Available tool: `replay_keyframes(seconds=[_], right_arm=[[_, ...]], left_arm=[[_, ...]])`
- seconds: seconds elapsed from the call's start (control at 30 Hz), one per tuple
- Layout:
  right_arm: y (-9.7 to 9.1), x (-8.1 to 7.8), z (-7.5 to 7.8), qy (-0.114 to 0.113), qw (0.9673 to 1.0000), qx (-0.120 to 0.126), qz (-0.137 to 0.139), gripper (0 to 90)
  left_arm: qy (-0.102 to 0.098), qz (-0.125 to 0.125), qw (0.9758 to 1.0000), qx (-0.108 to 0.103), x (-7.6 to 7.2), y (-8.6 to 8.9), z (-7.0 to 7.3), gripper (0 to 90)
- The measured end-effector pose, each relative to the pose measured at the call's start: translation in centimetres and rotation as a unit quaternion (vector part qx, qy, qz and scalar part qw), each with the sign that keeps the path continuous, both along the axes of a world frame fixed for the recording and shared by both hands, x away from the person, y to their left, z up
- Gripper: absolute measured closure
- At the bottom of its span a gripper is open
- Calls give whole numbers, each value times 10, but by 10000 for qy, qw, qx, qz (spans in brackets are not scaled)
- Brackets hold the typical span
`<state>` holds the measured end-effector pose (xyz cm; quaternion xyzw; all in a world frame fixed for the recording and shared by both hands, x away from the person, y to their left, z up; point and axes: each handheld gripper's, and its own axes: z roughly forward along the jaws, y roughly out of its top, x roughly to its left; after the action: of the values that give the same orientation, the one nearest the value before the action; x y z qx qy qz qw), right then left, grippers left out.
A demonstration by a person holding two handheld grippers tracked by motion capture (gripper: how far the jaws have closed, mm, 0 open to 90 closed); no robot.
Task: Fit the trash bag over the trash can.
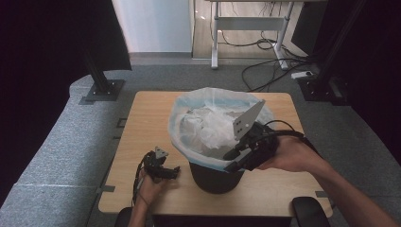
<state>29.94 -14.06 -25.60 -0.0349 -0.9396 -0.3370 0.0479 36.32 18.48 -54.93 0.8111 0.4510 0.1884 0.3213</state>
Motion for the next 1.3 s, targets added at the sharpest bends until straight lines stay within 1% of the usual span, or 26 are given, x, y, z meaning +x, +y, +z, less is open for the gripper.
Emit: replay_keyframes(seconds=[0.07, 0.13, 0.17, 0.2, 0.23, 0.27, 0.33, 0.37, 0.4, 0.43, 0.53, 0.6, 0.67, 0.7, 0.77, 0.8, 0.83, 0.87, 0.9, 0.97, 1.07, 1.1, 1.17, 1.23, 1.3], right_arm=[[-8, 1, 8, 15, 9996, 262, -43, 505], [-17, 2, 18, 11, 9984, 560, -123, 487], [-21, 3, 23, -64, 9975, 673, -202, 486], [-24, 4, 27, -151, 9968, 729, -287, 483], [-27, 7, 32, -333, 9956, 751, -455, 478], [-31, 11, 37, -558, 9933, 747, -689, 478], [-34, 22, 43, -779, 9879, 831, -1050, 481], [-33, 28, 44, -889, 9852, 838, -1204, 485], [-31, 35, 42, -970, 9834, 802, -1305, 493], [-28, 41, 38, -988, 9830, 707, -1377, 501], [-19, 59, 18, -862, 9855, 359, -1417, 547], [-14, 66, 2, -830, 9861, 69, -1436, 566], [-11, 70, -12, -770, 9866, -165, -1431, 579], [-11, 70, -18, -776, 9864, -270, -1426, 580], [-11, 69, -27, -745, 9865, -416, -1400, 579], [-11, 69, -29, -739, 9867, -453, -1375, 568], [-12, 67, -29, -750, 9859, -475, -1415, 533], [-14, 67, -26, -797, 9855, -398, -1444, 510], [-16, 66, -22, -835, 9853, -267, -1466, 483], [-20, 65, -8, -881, 9839, -7, -1556, 438], [-19, 65, 14, -1010, 9819, 165, -1595, 417], [-16, 66, 20, -1030, 9819, 188, -1576, 424], [-5, 69, 27, -1033, 9826, 219, -1525, 471], [8, 73, 28, -1021, 9839, 148, -1461, 505], [27, 81, 23, -1046, 9845, 11, -1405, 525]], left_arm=[[-3, 7, 10000, -9, 0, 0, 0, 0], [-3, 5, 10000, -7, 0, 0, 0, 0], [-3, 5, 10000, -8, 0, 0, 0, 0], [-8, 2, 10000, -1, 0, 0, 0, 0], [-9, 4, 10000, 0, 0, 0, 0, 0], [-4, -4, 10000, 8, 0, 0, 0, 0], [-3, -6, 10000, 9, 0, 0, 0, 0], [-3, -5, 10000, 10, 0, 0, 0, 0], [-8, 4, 10000, 0, 0, 0, 0, 0], [-4, 8, 10000, -9, 0, 0, 0, 0], [-3, -5, 10000, 9, 0, 0, 0, 0], [-3, -6, 10000, 9, 0, 0, 0, 0], [-3, 6, 10000, -8, 0, 0, 0, 0], [-3, 6, 10000, -9, 0, 0, 0, 0], [-9, 5, 10000, -2, 0, 0, 0, 0], [-8, 4, 10000, -2, 0, 0, 0, 0], [-8, 4, 10000, -2, 0, 0, 0, 0], [-7, 3, 10000, -1, 0, 0, 0, 0], [-3, 7, 10000, -9, 0, 0, 0, 0], [-8, 4, 10000, -2, 0, 0, 0, 0], [-8, 4, 10000, -3, 0, 0, 0, 0], [-8, 2, 10000, -3, 0, 0, 0, 0], [-7, 2, 10000, -2, 0, 0, 0, 0], [-8, 1, 10000, -3, 0, 0, 0, 0], [-8, 2, 10000, -3, 0, 0, 0, 0]])
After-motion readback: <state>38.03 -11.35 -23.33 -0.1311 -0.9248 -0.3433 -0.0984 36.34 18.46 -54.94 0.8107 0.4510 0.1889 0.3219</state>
